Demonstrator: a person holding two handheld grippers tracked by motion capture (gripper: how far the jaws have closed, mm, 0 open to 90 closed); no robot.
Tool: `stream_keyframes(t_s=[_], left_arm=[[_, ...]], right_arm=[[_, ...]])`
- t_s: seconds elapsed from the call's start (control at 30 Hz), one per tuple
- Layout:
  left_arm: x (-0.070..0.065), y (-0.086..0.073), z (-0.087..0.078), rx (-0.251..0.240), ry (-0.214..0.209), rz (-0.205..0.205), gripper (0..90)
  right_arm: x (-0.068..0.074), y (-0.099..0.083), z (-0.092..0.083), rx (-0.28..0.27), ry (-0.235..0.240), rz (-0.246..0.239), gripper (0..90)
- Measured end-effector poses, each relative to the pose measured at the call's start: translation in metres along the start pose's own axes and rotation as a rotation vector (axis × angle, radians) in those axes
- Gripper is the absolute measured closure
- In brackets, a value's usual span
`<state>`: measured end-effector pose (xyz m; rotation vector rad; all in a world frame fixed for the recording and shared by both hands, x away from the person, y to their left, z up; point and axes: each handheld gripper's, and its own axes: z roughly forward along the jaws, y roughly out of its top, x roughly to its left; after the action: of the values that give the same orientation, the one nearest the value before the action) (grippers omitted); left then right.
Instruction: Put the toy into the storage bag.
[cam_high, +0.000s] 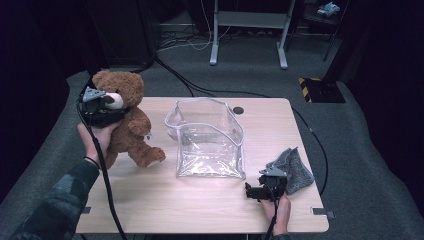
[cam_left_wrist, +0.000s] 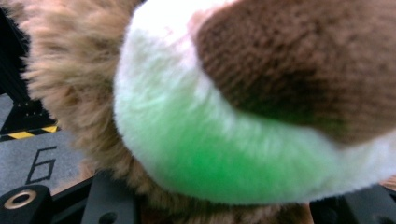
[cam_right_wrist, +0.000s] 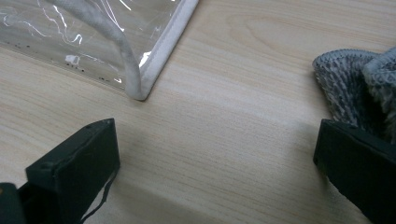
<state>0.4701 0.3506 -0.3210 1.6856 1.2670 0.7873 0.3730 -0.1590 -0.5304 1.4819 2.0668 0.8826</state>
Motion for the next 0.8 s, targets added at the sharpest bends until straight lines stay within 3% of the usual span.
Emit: stream_keyframes(t_s=[0.37, 0.8], left_arm=[[-0.002, 0.034, 0.001, -0.042, 0.04, 0.013, 45.4], [-0.008, 0.062, 0.008, -0.07, 0.061, 0.007, 45.3]], right_arm=[[0.0, 0.0, 0.0, 0.002, -0.002, -0.004, 0.0], [-0.001, 0.0, 0.0, 0.001, -0.002, -0.012, 0.0]])
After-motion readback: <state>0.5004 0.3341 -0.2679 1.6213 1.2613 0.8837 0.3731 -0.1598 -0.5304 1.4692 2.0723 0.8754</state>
